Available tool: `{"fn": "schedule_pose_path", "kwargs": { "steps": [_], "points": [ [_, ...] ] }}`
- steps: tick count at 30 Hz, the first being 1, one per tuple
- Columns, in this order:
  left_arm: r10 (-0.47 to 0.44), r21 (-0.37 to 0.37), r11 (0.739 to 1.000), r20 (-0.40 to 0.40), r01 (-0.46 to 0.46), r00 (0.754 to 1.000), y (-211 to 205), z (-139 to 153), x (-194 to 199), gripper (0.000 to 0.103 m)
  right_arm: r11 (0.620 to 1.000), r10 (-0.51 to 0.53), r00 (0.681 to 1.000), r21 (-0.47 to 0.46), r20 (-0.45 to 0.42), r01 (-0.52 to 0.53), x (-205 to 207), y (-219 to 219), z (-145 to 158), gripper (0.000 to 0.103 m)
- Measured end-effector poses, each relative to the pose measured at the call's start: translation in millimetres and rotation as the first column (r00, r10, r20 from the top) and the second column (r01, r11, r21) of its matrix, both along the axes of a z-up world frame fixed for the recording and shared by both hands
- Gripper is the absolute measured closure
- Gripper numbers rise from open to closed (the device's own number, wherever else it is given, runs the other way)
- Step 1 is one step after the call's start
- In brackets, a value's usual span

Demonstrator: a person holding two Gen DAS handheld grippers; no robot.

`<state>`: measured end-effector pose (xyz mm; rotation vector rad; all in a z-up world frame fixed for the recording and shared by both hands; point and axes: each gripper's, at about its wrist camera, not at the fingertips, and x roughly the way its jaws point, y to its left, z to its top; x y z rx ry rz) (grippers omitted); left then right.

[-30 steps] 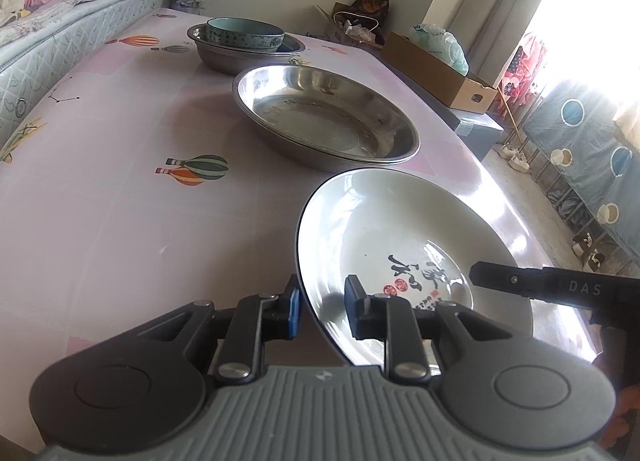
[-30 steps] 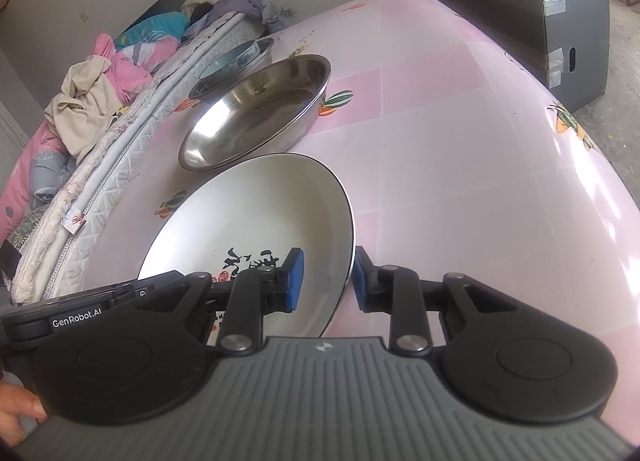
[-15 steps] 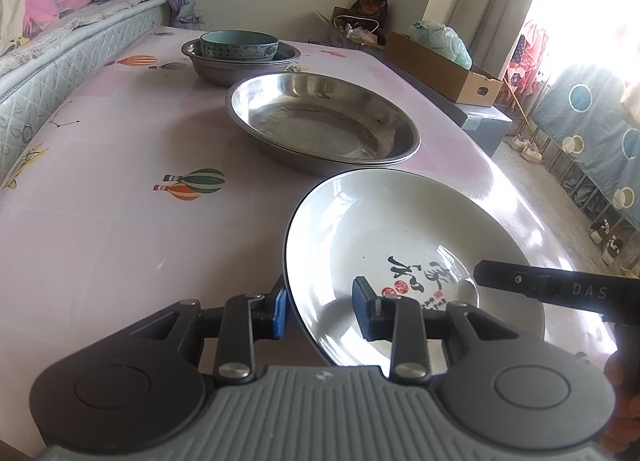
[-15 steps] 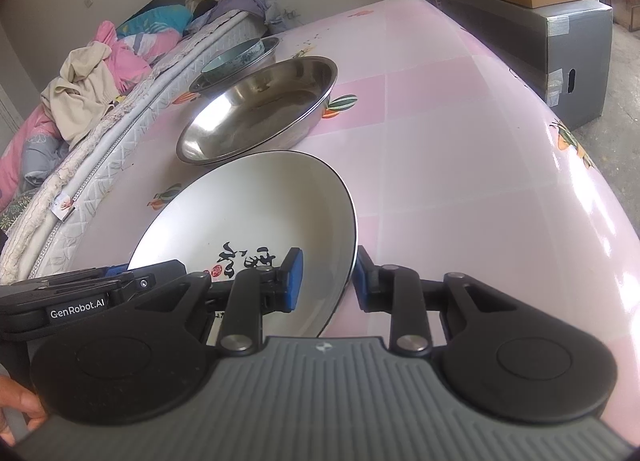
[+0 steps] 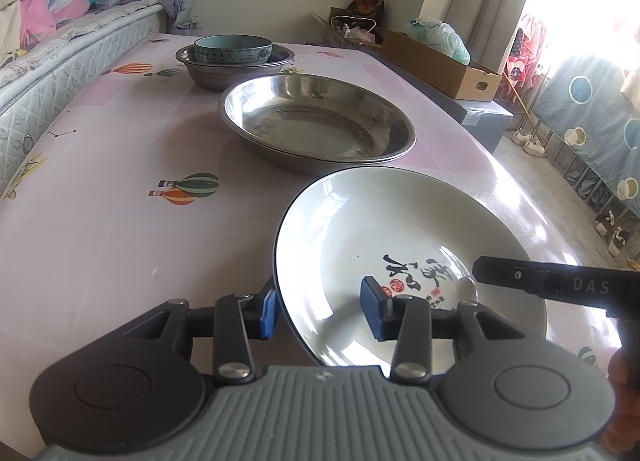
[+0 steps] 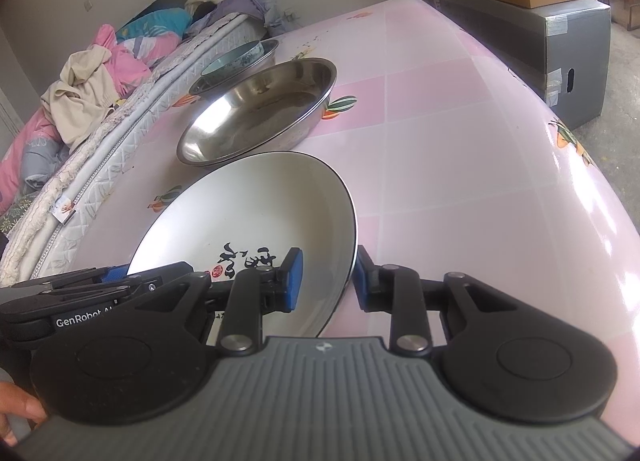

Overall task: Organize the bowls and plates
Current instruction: 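Lift the white plate slightly with both grippers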

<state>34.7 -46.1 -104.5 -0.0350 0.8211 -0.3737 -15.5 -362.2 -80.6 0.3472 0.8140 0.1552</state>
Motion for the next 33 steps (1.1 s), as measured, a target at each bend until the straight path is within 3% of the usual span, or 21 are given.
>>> {"fn": "schedule_pose_path", "kwargs": {
  "steps": [33],
  "points": [
    [0.000,0.001,1.000,0.000,0.000,1.000,-0.2,0.0,-0.2,0.058,1.000,0.002,1.000,0.017,0.001,-0.002,-1.0,-1.5,-0.3,0.070]
  ]
}}
